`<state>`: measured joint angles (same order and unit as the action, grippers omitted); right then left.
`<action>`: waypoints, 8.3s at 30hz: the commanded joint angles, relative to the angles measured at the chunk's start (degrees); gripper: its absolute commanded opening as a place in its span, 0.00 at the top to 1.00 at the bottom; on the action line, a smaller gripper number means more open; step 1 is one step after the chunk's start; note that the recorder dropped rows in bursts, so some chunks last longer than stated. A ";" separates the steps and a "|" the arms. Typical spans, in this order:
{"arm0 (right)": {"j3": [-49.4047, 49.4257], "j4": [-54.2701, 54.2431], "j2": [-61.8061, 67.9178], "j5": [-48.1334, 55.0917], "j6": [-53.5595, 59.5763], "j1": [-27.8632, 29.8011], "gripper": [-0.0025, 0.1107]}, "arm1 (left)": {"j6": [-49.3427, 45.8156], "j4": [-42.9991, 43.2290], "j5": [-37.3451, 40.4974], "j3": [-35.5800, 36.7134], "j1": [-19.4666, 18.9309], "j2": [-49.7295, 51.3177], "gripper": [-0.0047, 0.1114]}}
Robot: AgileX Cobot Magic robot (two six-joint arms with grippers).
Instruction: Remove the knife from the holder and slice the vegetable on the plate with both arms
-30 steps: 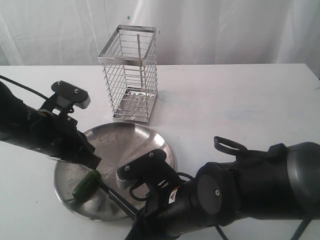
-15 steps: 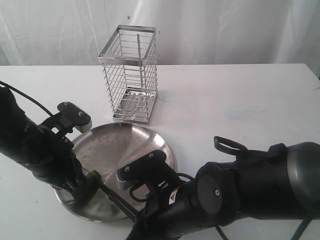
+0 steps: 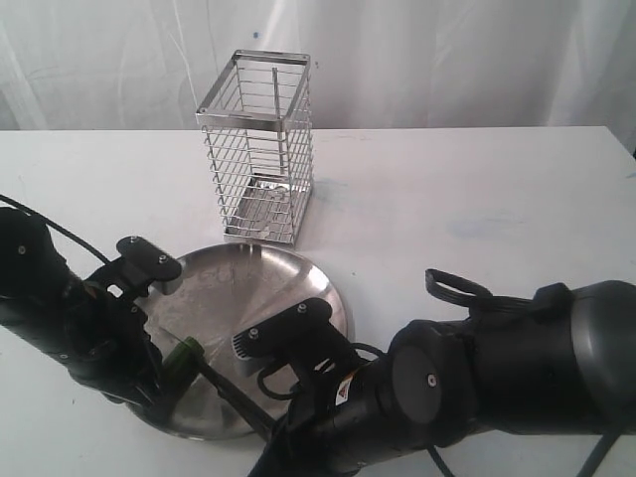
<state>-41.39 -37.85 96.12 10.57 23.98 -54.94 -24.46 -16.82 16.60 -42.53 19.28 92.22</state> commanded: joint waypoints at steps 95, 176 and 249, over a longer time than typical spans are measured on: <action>-10.00 9.44 0.91 5.76 -5.19 10.92 0.98 | 5.55 1.46 5.43 -3.27 0.16 -12.92 0.68; -9.90 27.56 -15.32 24.63 -17.37 19.18 0.98 | -6.96 -16.52 2.44 -12.90 5.40 3.50 0.47; 3.43 27.16 -9.39 -0.40 -45.68 -0.57 0.98 | 0.26 -11.29 8.43 -12.78 -3.16 -6.71 0.47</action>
<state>-38.16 -11.19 86.80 11.26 -21.50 -55.01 -24.43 -27.37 24.02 -55.12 16.25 86.07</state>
